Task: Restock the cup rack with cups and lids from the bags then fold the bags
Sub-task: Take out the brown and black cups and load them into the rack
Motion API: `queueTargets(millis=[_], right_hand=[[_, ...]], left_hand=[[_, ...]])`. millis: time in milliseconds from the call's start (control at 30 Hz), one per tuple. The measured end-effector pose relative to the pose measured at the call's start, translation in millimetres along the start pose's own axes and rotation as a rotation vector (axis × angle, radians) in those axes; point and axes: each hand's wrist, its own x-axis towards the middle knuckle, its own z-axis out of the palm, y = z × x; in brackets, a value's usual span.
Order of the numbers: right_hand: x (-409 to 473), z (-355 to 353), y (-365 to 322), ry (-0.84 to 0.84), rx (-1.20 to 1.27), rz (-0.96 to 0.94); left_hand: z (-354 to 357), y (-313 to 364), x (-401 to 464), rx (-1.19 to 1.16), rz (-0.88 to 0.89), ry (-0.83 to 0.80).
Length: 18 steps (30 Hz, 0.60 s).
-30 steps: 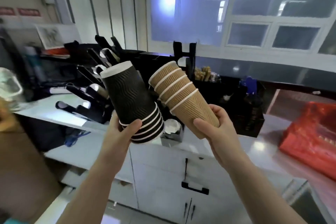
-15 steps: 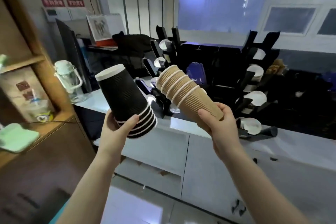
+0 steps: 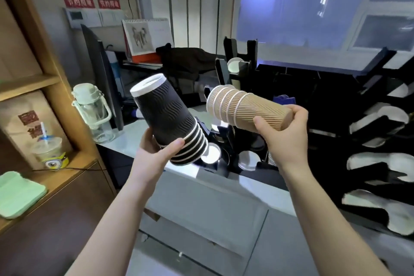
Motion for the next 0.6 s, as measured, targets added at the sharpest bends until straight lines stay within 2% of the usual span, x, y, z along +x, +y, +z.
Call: queueTargets(millis=[233, 467, 600], right_hand=[[34.5, 33.3, -7.6, -0.040, -0.224, -0.174], [42.8, 68.3, -11.6, -0.152, -0.486, -0.352], [41.7, 85.3, -8.0, -0.175, -0.488, -0.353]], left_hand=[[-10.3, -21.7, 46.7, 0.033, -0.036, -0.123], [-16.5, -39.3, 77.5, 0.081, -0.092, -0.280], [-22.0, -46.7, 89.1, 0.049, -0.145, -0.328]])
